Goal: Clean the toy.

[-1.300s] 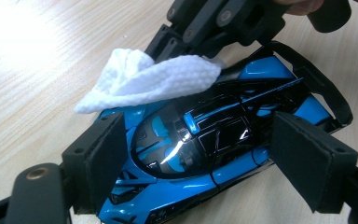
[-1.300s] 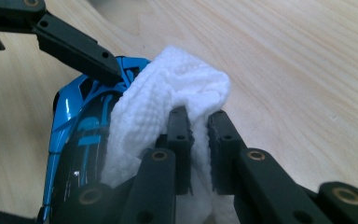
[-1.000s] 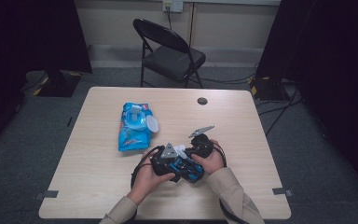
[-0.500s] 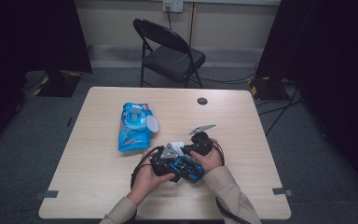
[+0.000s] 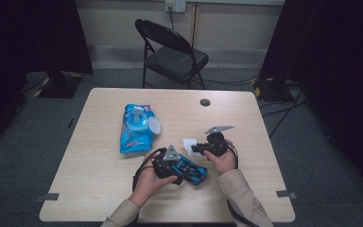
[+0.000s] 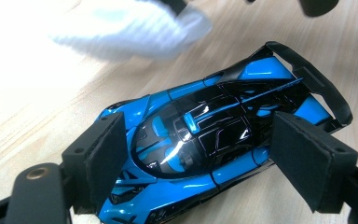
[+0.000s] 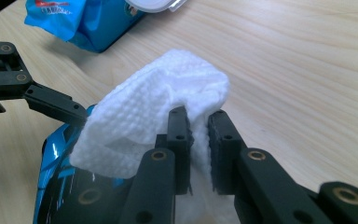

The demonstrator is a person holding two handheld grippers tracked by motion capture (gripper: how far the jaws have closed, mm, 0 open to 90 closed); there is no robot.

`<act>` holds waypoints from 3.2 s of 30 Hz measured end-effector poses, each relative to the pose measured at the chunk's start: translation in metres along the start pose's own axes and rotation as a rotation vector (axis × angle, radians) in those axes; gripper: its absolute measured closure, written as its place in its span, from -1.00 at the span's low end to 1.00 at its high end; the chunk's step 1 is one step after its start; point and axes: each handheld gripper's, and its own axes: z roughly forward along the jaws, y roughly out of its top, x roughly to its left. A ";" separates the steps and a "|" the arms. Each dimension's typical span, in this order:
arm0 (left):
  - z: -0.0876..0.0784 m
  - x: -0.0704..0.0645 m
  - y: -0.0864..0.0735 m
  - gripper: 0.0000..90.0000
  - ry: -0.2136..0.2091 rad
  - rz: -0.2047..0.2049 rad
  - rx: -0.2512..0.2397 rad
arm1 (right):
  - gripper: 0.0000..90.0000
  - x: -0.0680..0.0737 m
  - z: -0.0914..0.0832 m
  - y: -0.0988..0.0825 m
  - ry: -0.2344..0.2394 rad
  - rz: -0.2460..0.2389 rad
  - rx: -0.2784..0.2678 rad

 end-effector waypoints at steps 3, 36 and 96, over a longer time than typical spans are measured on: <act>0.000 0.000 0.000 -0.58 0.000 0.001 0.003 | 0.81 -0.005 -0.010 -0.003 -0.007 0.004 -0.010; 0.000 0.000 0.001 -0.58 0.001 0.001 0.006 | 0.80 -0.004 -0.038 -0.061 0.026 -0.050 0.052; 0.000 0.000 0.001 -0.58 0.000 0.002 0.008 | 0.79 0.021 0.029 0.003 0.053 -0.131 0.174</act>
